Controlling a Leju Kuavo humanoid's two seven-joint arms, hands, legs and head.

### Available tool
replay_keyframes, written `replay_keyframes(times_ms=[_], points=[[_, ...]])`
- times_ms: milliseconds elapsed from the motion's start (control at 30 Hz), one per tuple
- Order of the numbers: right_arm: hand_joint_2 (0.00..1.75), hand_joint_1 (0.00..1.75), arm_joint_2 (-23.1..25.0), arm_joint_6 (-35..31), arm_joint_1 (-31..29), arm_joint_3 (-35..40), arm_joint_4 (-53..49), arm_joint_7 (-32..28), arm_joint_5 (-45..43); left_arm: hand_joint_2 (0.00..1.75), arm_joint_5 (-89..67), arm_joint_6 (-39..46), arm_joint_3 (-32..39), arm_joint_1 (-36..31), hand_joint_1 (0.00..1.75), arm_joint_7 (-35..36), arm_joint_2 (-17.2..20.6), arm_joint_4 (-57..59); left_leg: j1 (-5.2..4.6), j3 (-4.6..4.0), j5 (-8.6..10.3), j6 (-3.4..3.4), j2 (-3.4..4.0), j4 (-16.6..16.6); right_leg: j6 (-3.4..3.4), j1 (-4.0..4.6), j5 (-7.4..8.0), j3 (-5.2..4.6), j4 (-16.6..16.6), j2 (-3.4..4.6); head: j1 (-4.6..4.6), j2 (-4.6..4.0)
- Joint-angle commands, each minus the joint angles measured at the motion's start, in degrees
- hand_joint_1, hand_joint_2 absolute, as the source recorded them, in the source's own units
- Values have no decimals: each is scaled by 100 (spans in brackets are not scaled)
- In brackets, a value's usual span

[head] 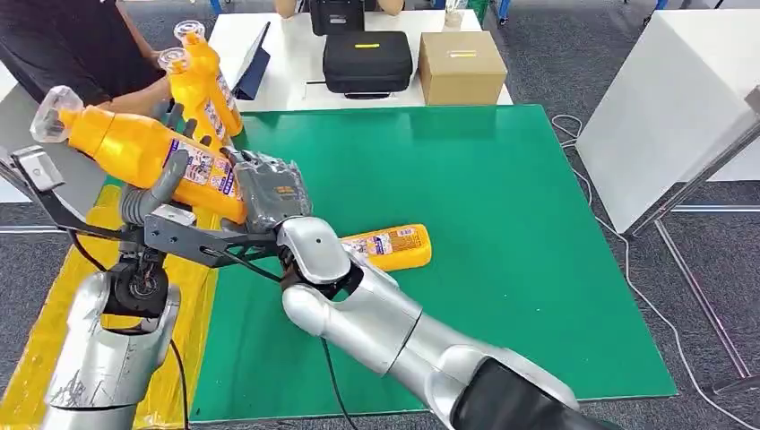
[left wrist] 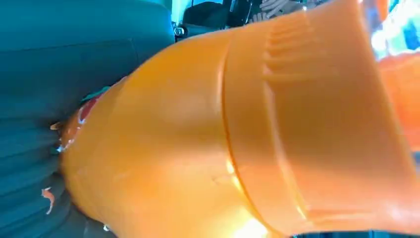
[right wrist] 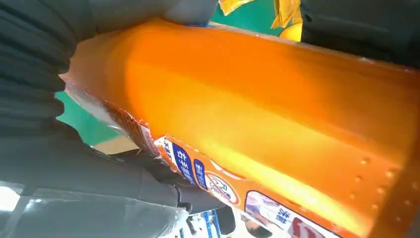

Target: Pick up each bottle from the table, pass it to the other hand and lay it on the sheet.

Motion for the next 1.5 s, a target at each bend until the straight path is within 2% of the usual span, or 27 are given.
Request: replay_keyframes(times_ms=[33, 367, 800, 933, 1067, 1100, 1133, 1167, 1267, 1333, 1433, 1500], points=[[175, 175, -31, 262, 152, 650, 256, -124, -3, 175, 10, 7, -139, -549, 175, 25, 62, 115, 6, 8, -3, -9, -8, -2, -3, 6, -5, 13, -6, -12, 0, 0], [175, 175, -31, 300, 131, 665, 116, -126, -42, 175, -35, -77, -282, -584, 175, 5, 113, 87, 12, 32, -18, -21, -16, 4, -6, 13, -21, 40, -1, -25, 0, 0], [175, 175, -31, 306, 180, 587, 85, -105, 2, 175, -38, -77, -248, -568, 175, 5, 124, 59, 6, 8, -3, -9, -10, -1, -3, 6, -5, 12, -4, -15, 0, 0], [175, 175, -31, 342, 245, 422, 86, -98, 173, 175, -37, -75, -221, -561, 175, 5, 123, 60, 11, 20, -9, -15, -16, 0, -5, 11, -12, 28, -5, -23, 0, 0], [175, 175, -251, 274, 459, -129, -52, -300, 346, 175, -45, -116, -102, -475, 175, -10, 217, -26, 12, 20, -7, -15, -19, -1, -4, 12, -11, 29, -8, -25, 0, 0], [175, 40, -443, 239, 577, -373, -244, -484, 335, 175, -46, -145, -7, -379, 175, -36, 283, -94, 8, 12, -2, -10, -16, -3, -3, 8, -5, 19, -9, -20, 0, 0], [175, 0, -591, 240, 668, -617, -435, -600, 301, 175, -75, -138, 109, -283, 175, -92, 337, -168, 11, 22, -5, -13, -22, -5, -3, 11, -9, 32, -12, -28, 0, 0], [0, 0, -729, 184, 745, -923, -680, -619, 257, 175, -84, -133, 244, -229, 175, -111, 387, -228, 10, 17, -2, -10, -17, -5, -2, 10, -5, 25, -13, -21, 0, 0], [0, 0, -1273, 104, 978, -1869, -1838, -1128, 354, 175, -226, -179, 795, 65, 175, -200, 493, -429, 12, 20, -5, -11, -22, -3, -2, 12, -8, 31, -13, -27, 2, 0], [0, 0, -1657, 486, 1276, -2416, -2896, -1411, 310, 175, -192, -359, 1143, 298, 175, -233, 568, -471, 7, 17, -7, -10, -24, 1, 0, 8, -12, 28, -7, -30, 0, 0], [0, 0, -2053, 754, 1774, -2906, -3803, -1806, 180, 175, -194, -535, 1531, 560, 175, -317, 593, -516, 1, 18, -6, -8, -23, -5, 1, -1, -10, 29, -12, -31, 0, 0], [0, 0, -2379, 709, 1997, -3112, -4069, -2010, -11, 175, -181, -644, 1712, 769, 175, -383, 699, -545, 1, 17, -7, -6, -20, -6, 0, 0, -9, 28, -14, -27, 2, 0]])
